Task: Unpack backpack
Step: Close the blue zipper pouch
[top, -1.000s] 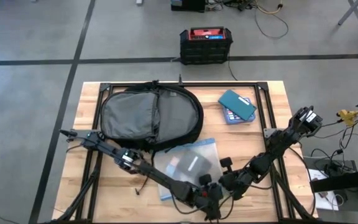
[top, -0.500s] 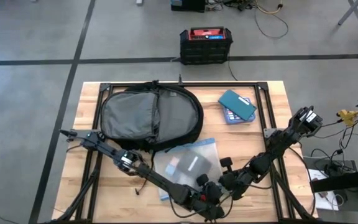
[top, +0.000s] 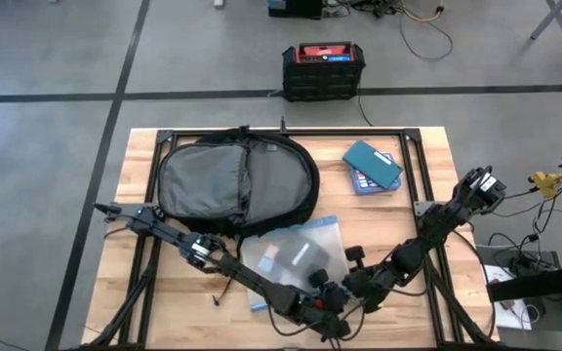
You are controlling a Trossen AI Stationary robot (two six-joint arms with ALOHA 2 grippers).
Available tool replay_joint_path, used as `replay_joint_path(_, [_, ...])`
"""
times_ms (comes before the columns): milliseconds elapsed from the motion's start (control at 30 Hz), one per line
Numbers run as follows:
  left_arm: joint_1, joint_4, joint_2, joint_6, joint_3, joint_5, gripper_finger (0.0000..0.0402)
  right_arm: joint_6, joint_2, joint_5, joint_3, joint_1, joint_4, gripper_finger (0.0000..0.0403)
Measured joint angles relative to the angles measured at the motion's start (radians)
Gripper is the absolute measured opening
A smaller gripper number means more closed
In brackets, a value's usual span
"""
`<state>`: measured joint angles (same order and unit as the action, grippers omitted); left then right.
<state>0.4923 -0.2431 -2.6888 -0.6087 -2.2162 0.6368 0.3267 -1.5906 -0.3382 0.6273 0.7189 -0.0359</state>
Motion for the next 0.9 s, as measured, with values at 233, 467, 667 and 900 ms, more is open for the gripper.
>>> replay_joint_path(233, [0.007, -0.205, 0.010, -0.067, -0.051, -0.030, 0.0000, 0.003, 0.000, -0.001, 0.000, -0.001, -0.004, 0.0000])
replay_joint_path(467, [0.024, -0.373, 0.040, -0.055, -0.123, -0.007, 0.0000, 0.004, 0.017, 0.011, -0.002, 0.000, -0.022, 0.0000])
replay_joint_path(667, [0.017, -0.036, 0.002, 0.121, -0.125, -0.013, 0.0000, 0.004, 0.026, 0.016, -0.002, 0.000, -0.022, 0.0000])
replay_joint_path(900, [-0.011, 0.078, -0.073, 0.117, -0.122, -0.021, 0.0000, 0.007, 0.026, 0.014, -0.002, 0.000, -0.019, 0.0000])
